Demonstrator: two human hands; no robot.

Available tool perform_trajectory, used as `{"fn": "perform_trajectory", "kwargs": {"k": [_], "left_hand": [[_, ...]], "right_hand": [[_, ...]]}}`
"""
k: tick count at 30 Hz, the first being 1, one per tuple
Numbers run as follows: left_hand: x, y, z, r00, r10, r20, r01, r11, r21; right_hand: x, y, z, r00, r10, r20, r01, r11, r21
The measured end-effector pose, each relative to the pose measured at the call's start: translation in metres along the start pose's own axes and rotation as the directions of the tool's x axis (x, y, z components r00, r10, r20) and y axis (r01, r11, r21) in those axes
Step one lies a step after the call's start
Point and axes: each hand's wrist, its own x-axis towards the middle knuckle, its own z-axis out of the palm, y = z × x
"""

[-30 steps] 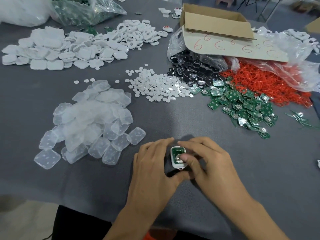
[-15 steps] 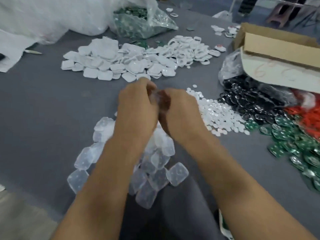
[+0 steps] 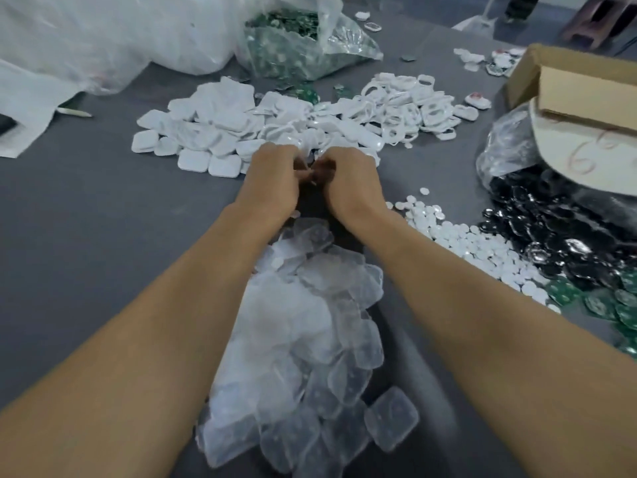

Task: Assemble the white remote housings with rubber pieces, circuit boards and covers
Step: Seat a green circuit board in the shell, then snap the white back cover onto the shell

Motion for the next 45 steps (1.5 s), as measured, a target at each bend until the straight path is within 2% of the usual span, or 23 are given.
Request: {"fn": "perform_trajectory", "kwargs": {"k": [5,7,9,11,13,15,17,19,20,24,27,28,31,32,34,36,39,40,43,45], "left_hand": [[-0.034,0.019,-0.031,0.993,0.035,-0.110,-0.065,0.956,-0.285],[-0.062,0.033,-0.043,0.994,0.000,-0.110,-0.050,0.890,-0.454],[-0.101,0.051,-0.050,0.994,-0.055,-0.095,-0.020,0.757,-0.653],[-0.149,0.069,-0.051,0.996,-0.088,0.003,0.054,0.591,-0.805],[-0.198,0.087,-0.047,0.979,-0.040,0.198,0.197,0.408,-0.891],[-0.240,0.103,-0.035,0.931,0.054,0.360,0.337,0.245,-0.909],[-0.274,0.116,-0.022,0.882,0.143,0.448,0.425,0.167,-0.890],[-0.299,0.124,-0.012,0.861,0.197,0.468,0.441,0.166,-0.882],[-0.309,0.126,-0.008,0.859,0.218,0.464,0.433,0.176,-0.884],[-0.335,0.133,-0.003,0.871,0.218,0.440,0.384,0.255,-0.887],[-0.349,0.135,-0.003,0.876,0.213,0.432,0.352,0.331,-0.876],[-0.352,0.135,-0.003,0.869,0.231,0.437,0.349,0.340,-0.873],[-0.360,0.134,-0.005,0.831,0.300,0.469,0.387,0.294,-0.874],[-0.362,0.133,-0.005,0.817,0.327,0.474,0.393,0.285,-0.874],[-0.366,0.133,-0.006,0.797,0.364,0.481,0.391,0.294,-0.872],[-0.370,0.135,-0.006,0.816,0.356,0.455,0.354,0.315,-0.881],[-0.375,0.140,-0.001,0.871,0.301,0.388,0.278,0.348,-0.895],[-0.376,0.141,0.001,0.882,0.291,0.370,0.258,0.359,-0.897],[-0.380,0.140,0.005,0.872,0.317,0.373,0.231,0.406,-0.884],[-0.381,0.136,0.008,0.850,0.363,0.383,0.192,0.464,-0.865]], "right_hand": [[-0.026,-0.006,-0.029,0.991,-0.024,-0.135,0.056,0.970,0.235],[-0.056,-0.011,-0.054,0.995,0.034,-0.097,0.014,0.891,0.453],[-0.101,-0.014,-0.081,0.998,0.057,0.029,-0.062,0.747,0.662],[-0.155,-0.011,-0.104,0.989,0.096,0.113,-0.148,0.617,0.773],[-0.210,-0.006,-0.124,0.968,0.212,0.134,-0.226,0.505,0.833],[-0.261,-0.001,-0.139,0.934,0.314,0.168,-0.289,0.393,0.873],[-0.302,0.004,-0.149,0.896,0.407,0.178,-0.326,0.330,0.886],[-0.335,0.008,-0.157,0.860,0.490,0.143,-0.329,0.318,0.889],[-0.348,0.009,-0.162,0.850,0.514,0.112,-0.325,0.347,0.880],[-0.383,0.008,-0.185,0.891,0.450,0.053,-0.317,0.536,0.782],[-0.396,0.011,-0.192,0.888,0.459,0.032,-0.316,0.558,0.768],[-0.399,0.013,-0.194,0.878,0.476,0.054,-0.328,0.515,0.792],[-0.408,0.020,-0.202,0.835,0.488,0.255,-0.397,0.213,0.893],[-0.411,0.023,-0.205,0.821,0.474,0.319,-0.429,0.142,0.892],[-0.417,0.026,-0.205,0.807,0.446,0.387,-0.477,0.108,0.872],[-0.421,0.028,-0.203,0.822,0.452,0.347,-0.470,0.195,0.861],[-0.424,0.027,-0.201,0.902,0.374,0.215,-0.387,0.483,0.786],[-0.426,0.028,-0.201,0.916,0.337,0.218,-0.376,0.530,0.760],[-0.425,0.032,-0.203,0.916,0.301,0.264,-0.390,0.526,0.756],[-0.425,0.036,-0.203,0.916,0.308,0.256,-0.392,0.559,0.731]]}}
